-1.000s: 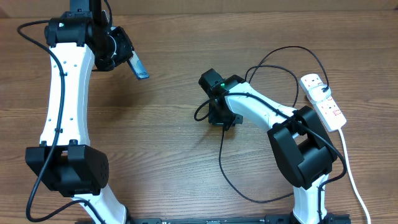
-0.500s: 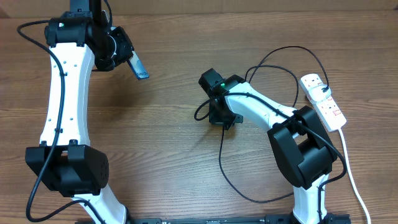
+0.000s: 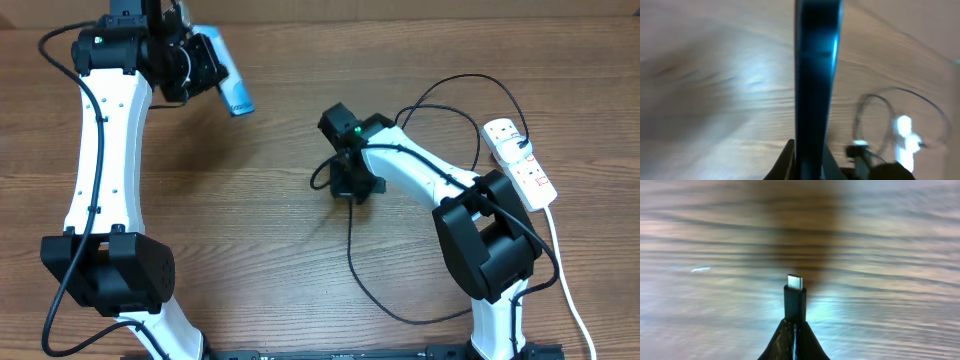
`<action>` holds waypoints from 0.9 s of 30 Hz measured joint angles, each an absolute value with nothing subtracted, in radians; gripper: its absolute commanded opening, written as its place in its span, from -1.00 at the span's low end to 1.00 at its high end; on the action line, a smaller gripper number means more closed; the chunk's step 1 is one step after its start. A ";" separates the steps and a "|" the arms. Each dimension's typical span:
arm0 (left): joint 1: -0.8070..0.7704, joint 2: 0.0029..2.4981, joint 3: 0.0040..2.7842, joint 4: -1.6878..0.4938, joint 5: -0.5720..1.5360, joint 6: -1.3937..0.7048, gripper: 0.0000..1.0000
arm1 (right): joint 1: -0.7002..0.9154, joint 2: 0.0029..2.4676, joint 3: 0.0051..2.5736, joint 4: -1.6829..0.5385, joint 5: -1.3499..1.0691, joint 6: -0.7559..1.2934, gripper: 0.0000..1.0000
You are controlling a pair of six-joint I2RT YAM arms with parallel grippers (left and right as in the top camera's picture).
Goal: Plug charger to phone and switch on socket
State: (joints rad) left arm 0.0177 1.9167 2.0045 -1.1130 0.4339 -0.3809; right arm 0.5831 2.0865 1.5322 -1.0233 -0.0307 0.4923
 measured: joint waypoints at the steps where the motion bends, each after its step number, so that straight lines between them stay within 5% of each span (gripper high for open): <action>1: 0.018 1.917 2.004 -1.093 0.473 -0.362 -0.91 | 0.583 2.086 1.557 -1.034 -0.056 0.475 -0.93; 14: 0.018 1.917 2.004 -0.841 1.055 -0.228 -0.91 | 0.583 1.724 1.687 -1.086 -0.289 0.308 -0.93; 27: -0.005 1.917 2.004 -0.821 1.312 -0.228 -0.91 | 0.620 1.561 1.703 -1.073 -0.260 0.288 -0.93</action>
State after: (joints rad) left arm -0.0048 1.9167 2.0045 -0.8207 1.3121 -0.2276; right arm 0.6201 1.5612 1.7027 -1.0729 -0.2600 0.2882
